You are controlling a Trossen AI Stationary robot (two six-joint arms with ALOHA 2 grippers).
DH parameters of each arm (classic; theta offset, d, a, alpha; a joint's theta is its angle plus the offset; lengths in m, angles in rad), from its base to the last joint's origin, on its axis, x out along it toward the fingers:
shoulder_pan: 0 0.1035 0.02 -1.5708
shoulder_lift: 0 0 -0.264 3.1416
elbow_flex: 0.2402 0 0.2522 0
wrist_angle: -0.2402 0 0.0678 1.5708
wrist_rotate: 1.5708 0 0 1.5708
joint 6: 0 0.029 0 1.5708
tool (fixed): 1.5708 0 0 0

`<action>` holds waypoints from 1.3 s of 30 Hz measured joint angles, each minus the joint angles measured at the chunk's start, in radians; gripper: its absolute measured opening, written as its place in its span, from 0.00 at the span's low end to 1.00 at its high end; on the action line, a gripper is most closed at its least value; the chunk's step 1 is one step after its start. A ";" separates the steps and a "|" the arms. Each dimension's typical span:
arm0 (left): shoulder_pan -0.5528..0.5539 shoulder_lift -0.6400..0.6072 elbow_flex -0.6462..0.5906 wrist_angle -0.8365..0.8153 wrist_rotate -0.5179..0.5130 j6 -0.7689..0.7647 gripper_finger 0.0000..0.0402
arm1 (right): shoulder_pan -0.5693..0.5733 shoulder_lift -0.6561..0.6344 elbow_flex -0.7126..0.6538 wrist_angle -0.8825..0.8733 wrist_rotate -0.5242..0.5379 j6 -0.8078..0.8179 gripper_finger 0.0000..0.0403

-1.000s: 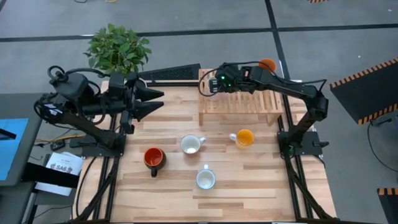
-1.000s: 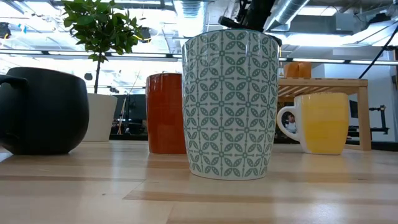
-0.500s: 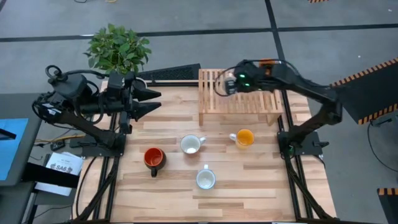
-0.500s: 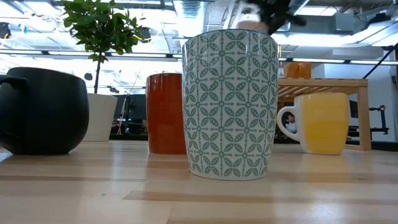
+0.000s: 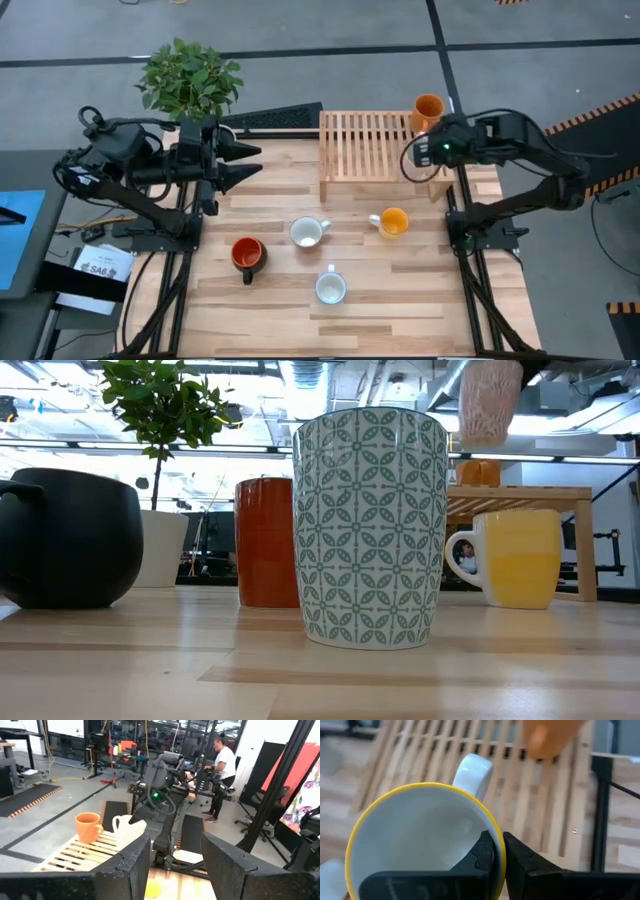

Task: Place coffee mugs
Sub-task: Put the orange patterned mug on the shelf

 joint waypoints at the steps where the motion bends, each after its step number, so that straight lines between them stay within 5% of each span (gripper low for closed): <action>1: 0.000 0.000 0.000 0.000 -0.001 -0.002 0.39 | -0.013 -0.001 -0.012 0.001 0.014 0.023 0.11; 9: 0.000 0.000 0.000 -0.001 -0.005 -0.017 0.39 | -0.154 -0.015 -0.142 0.005 0.039 0.111 0.11; 20: 0.000 0.000 0.000 -0.016 -0.007 -0.028 0.39 | -0.322 -0.044 -0.150 0.003 0.047 0.084 0.11; 39: 0.000 0.000 0.000 -0.037 -0.007 -0.045 0.39 | -0.366 0.044 -0.150 0.005 0.000 0.055 0.16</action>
